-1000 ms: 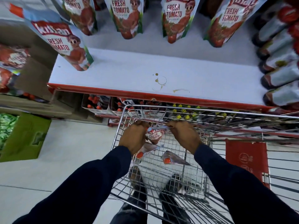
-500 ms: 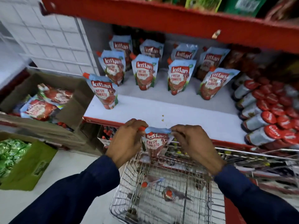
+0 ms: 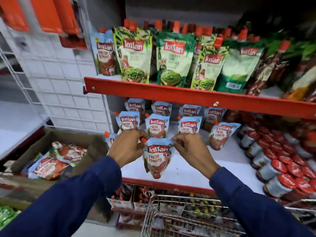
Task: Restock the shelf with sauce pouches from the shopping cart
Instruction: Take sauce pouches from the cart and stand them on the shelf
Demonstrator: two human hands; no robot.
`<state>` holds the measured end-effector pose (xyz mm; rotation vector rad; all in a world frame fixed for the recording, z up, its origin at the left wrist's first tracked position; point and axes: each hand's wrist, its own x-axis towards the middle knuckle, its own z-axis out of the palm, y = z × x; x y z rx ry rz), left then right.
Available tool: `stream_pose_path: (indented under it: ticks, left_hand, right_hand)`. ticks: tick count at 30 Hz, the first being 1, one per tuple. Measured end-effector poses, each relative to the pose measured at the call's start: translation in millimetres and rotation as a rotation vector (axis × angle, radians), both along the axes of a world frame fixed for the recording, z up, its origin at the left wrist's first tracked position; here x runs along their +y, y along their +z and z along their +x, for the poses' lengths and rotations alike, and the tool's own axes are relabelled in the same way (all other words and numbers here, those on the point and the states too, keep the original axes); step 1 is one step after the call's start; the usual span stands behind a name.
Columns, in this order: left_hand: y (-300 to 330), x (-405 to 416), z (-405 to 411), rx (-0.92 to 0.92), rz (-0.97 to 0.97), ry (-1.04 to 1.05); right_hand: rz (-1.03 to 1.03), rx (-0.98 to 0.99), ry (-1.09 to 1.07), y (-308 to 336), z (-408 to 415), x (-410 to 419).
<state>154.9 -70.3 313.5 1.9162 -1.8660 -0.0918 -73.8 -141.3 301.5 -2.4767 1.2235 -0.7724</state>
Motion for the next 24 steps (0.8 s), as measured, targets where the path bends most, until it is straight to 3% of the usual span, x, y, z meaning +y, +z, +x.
stream_pose_path:
  ticks: [7,24]
  left_hand:
    - [-5.9,-35.2,13.3,-0.152,0.047,-0.004]
    - [-36.7,-58.2,24.3,-0.171,0.093,-0.007]
  right_hand:
    - [0.012,0.002,-0.095,-11.2,30.0,-19.2]
    - [0.010,0.031,-0.173,-48.4,51.2,-27.1]
